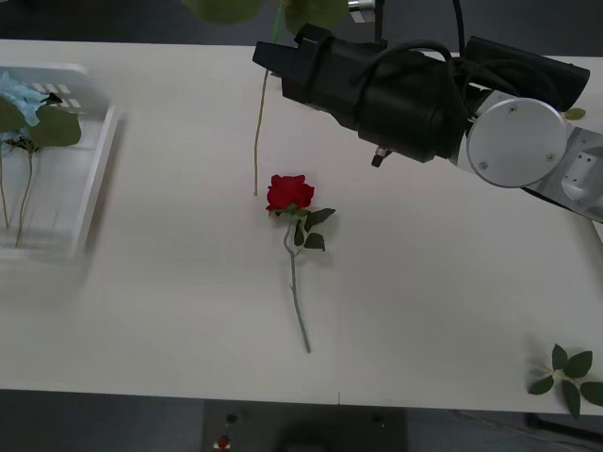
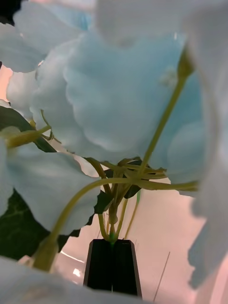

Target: Put the red flowers into the right box and the blue flowers into the left box

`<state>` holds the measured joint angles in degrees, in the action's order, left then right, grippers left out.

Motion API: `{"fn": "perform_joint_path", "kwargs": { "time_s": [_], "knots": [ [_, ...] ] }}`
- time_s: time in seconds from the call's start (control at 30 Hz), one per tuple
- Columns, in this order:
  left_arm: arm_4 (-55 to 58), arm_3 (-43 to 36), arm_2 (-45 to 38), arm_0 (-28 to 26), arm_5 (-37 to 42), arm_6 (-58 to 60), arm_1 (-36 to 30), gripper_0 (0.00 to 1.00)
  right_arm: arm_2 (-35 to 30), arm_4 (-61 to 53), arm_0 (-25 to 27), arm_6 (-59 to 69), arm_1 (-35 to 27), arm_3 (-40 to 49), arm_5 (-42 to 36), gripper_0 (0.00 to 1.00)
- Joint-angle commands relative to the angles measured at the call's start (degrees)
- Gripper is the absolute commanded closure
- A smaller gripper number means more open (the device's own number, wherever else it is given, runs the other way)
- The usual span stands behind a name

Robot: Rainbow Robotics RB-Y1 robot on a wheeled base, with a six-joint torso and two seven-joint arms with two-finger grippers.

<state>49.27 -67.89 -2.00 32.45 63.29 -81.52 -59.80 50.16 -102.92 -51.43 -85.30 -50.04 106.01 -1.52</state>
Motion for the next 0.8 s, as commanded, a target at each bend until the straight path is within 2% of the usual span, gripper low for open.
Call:
{"fn": "perform_joint_path", "kwargs": {
  "time_s": [0.03,0.33,0.47,0.8],
  "knots": [
    [-1.3,2.2,0.1,2.5,-1.9,1.5,0.3,1.00,-0.6,0.5,-1.3,-3.6,-0.4,0.6,0.4,1.00],
    [-8.8,10.4,0.1,7.9,-8.2,1.4,7.1,1.00,-0.6,0.5,-1.3,-3.6,-0.4,0.6,0.4,1.00],
    [-12.4,14.0,0.1,9.7,-8.4,1.3,9.6,1.00,-0.6,0.5,-1.3,-3.6,-0.4,0.6,0.4,1.00],
    [-15.7,14.8,0.1,11.5,-8.4,2.3,11.7,1.00,-0.6,0.5,-1.3,-3.6,-0.4,0.6,0.4,1.00]
  ]
}}
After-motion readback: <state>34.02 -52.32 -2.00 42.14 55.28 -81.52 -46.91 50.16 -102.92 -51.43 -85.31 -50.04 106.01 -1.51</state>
